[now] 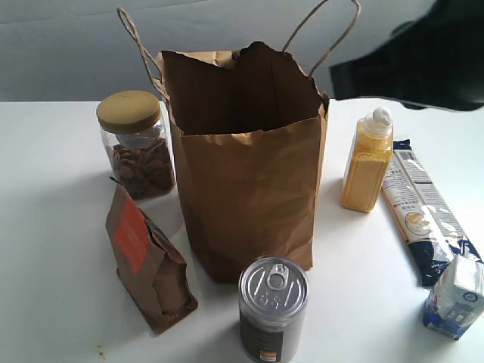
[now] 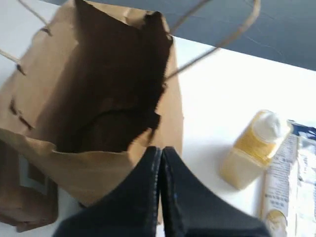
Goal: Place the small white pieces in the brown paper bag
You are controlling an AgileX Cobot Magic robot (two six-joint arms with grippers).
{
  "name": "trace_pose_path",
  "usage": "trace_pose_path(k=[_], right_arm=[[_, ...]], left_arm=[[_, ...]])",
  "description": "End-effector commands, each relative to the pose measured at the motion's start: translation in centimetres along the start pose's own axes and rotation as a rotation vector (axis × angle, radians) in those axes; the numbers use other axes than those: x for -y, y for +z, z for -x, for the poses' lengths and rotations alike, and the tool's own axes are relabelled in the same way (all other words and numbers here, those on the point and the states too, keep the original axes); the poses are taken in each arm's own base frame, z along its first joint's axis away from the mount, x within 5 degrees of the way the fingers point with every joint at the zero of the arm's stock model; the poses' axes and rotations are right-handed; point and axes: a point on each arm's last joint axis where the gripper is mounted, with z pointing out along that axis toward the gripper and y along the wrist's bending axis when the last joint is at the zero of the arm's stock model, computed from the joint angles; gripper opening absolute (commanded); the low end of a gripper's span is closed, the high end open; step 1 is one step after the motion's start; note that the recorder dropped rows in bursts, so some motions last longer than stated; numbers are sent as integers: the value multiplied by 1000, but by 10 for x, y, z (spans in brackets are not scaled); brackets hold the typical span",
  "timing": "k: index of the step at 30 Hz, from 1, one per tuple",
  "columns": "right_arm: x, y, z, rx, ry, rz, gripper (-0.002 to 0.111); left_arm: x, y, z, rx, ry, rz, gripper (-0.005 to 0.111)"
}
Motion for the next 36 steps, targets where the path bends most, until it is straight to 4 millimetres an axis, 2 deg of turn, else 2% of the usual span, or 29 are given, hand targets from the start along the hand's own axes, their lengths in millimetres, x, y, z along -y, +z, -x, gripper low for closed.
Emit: trace_pose_path(k=[1,6,10,12,17,20,28,36], right_arm=[[29,6,-15,-28,54,-110,0],[61,21,-15,-39,103,-220,0],[77,48,-17,-100,124,-220,3],[82,63,-18,-140,127,-206,10],[88,105,-11,-218,121,-212,41],[90,123,-1,-226,121,-212,50],[95,166,19,-243,87,-234,49],[98,197,17,-314,56,-248,49]], left_arm=[[1,0,-1,1,-11,-10,0],[1,0,-1,1,-11,-10,0],[1,0,-1,1,-11,-10,0],[1,0,-1,1,-11,-10,0],[1,0,-1,1,-11,-10,0],[1,0,-1,1,-11,-10,0],[1,0,-1,1,-11,-10,0],[1,0,-1,1,-11,-10,0]])
